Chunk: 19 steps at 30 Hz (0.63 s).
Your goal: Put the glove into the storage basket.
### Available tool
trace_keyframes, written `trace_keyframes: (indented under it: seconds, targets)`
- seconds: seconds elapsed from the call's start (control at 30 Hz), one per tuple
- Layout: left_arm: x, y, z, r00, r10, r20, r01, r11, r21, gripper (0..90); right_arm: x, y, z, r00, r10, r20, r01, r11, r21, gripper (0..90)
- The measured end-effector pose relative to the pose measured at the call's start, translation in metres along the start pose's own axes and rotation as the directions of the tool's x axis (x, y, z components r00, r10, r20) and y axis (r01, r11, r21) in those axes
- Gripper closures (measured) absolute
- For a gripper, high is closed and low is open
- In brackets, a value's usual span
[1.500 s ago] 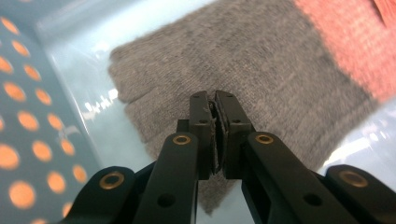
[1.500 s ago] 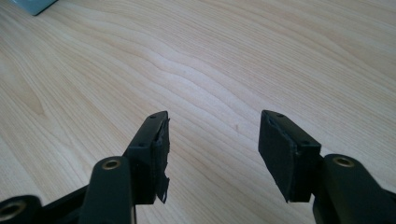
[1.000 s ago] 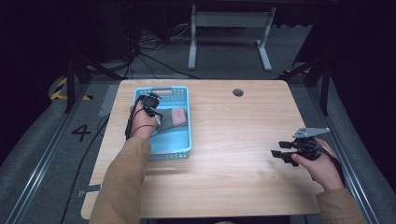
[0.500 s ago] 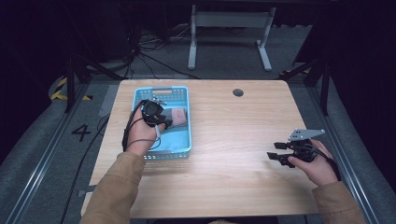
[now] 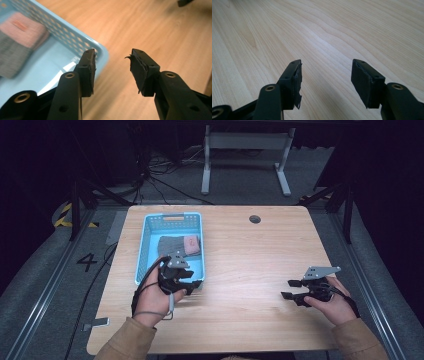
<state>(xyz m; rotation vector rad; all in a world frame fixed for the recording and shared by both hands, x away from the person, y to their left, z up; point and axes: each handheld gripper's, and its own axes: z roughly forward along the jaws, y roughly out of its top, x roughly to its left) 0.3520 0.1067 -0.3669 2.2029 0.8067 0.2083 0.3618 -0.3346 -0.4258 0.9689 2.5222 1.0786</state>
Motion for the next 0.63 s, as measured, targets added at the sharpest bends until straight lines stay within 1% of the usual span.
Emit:
trace_keyframes:
  seconds: [0.07,0.1,0.17,0.2,0.23,0.27,0.3,0.33,0.37,0.43,0.47,0.53,0.57,0.63]
  targets:
    - [-0.008,-0.008,0.004,0.9997,0.019,0.012,-0.019,0.9998,0.001,55.4,0.001,-0.001,0.001,1.0,0.002,-0.005,-0.002,1.0,0.0,42.6]
    - [-0.013,-0.012,0.007,0.9993,0.028,0.024,-0.028,0.9996,0.0,55.0,0.001,-0.002,0.002,0.9999,0.006,-0.008,-0.006,1.0,0.0,42.6]
    - [-0.02,-0.023,0.013,0.9975,0.028,0.065,-0.027,0.9995,-0.018,53.0,0.0,-0.004,0.004,0.9999,0.011,-0.008,-0.011,1.0,0.002,42.6]
    - [-0.022,-0.028,0.017,0.996,0.029,0.085,-0.028,0.9995,-0.016,52.6,0.0,-0.005,0.005,0.9999,0.016,-0.006,-0.016,1.0,0.006,42.6]
    - [-0.024,-0.032,0.022,0.9944,0.031,0.101,-0.031,0.9995,-0.002,51.1,-0.001,-0.006,0.006,0.9999,0.016,-0.003,-0.016,1.0,0.008,42.6]
    - [-0.025,-0.037,0.025,0.9933,0.031,0.111,-0.032,0.9995,0.001,50.7,-0.002,-0.007,0.007,0.9998,0.019,-0.001,-0.019,1.0,0.009,42.6]
    - [-0.024,-0.042,0.029,0.993,0.026,0.115,-0.025,0.9997,-0.007,50.8,-0.002,-0.009,0.008,0.9998,0.02,0.0,-0.02,1.0,0.012,42.6]
    - [-0.024,-0.048,0.034,0.9935,0.014,0.113,-0.014,0.9999,-0.003,50.3,-0.003,-0.01,0.01,0.9998,0.021,0.002,-0.021,1.0,0.014,42.6]
    - [-0.024,-0.053,0.039,0.994,0.015,0.108,-0.017,0.9997,0.016,49.5,-0.003,-0.011,0.011,0.9997,0.024,0.004,-0.024,1.0,0.02,42.6]
    - [-0.023,-0.06,0.046,0.9956,0.012,0.093,-0.014,0.9997,0.019,47.8,-0.004,-0.014,0.014,0.9996,0.027,0.013,-0.027,0.999,0.022,42.5]
    - [-0.023,-0.064,0.049,0.9956,0.005,0.093,-0.007,0.9997,0.022,47.5,-0.004,-0.015,0.015,0.9995,0.029,0.015,-0.03,0.999,0.022,42.3]
    - [-0.022,-0.067,0.053,0.9962,0.002,0.087,-0.005,0.9992,0.04,47.4,-0.004,-0.017,0.018,0.9994,0.029,0.019,-0.03,0.999,0.03,42.3]
    - [-0.021,-0.068,0.055,0.9969,0.004,0.078,-0.007,0.9992,0.039,46.5,-0.004,-0.017,0.02,0.9994,0.026,0.021,-0.027,0.999,0.033,42.3]
    - [-0.021,-0.068,0.055,0.997,0.0,0.078,-0.002,0.9995,0.03,44.4,-0.004,-0.018,0.021,0.9995,0.025,0.022,-0.025,0.999,0.033,42.2]
